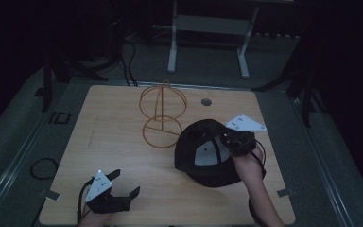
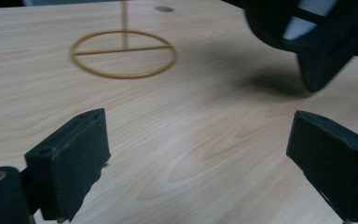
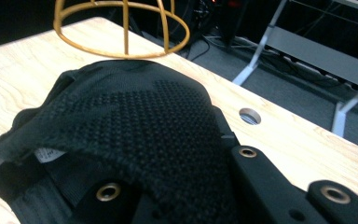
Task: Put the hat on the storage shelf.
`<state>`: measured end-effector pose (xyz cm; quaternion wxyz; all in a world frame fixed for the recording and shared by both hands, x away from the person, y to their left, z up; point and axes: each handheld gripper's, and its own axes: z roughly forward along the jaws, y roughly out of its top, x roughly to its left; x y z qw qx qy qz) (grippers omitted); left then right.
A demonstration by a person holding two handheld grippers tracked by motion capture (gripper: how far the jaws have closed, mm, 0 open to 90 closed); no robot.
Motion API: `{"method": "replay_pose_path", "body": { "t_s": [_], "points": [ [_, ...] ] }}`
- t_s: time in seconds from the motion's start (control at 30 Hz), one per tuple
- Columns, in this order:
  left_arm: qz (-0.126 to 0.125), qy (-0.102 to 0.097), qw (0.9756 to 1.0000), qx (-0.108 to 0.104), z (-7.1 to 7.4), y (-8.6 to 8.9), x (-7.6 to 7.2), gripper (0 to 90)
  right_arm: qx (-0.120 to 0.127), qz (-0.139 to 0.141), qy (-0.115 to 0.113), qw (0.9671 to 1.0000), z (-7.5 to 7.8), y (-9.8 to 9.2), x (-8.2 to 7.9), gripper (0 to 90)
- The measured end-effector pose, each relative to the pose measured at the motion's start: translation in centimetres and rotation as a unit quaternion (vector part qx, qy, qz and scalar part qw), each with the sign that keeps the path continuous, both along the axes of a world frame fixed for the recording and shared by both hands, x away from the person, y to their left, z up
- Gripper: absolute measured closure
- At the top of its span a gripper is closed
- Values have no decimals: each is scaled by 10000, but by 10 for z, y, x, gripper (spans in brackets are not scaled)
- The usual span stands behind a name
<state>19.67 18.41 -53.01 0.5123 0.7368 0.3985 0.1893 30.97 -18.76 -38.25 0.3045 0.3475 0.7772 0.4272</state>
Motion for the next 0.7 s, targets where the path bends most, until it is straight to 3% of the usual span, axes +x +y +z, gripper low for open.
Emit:
{"method": "replay_pose_path", "body": {
  "t_s": [0.1, 0.2, 0.5, 0.7],
  "points": [
    [-108, 91, 9998, -102, 5, -7, 4, 65, 41, 35, -38, 10000, 5, 0, -2, 889],
    [-123, 41, 9998, -139, 12, -14, 7, 65, 84, 72, -77, 9999, 9, 1, -4, 889],
    [-315, -177, 9993, 81, 33, -39, 19, 65, 140, 180, -220, 9995, 15, 5, -14, 889],
    [-463, -294, 9985, 83, 47, -58, 29, 65, 201, 273, -253, 9991, 16, 10, -18, 889]
  ]
}}
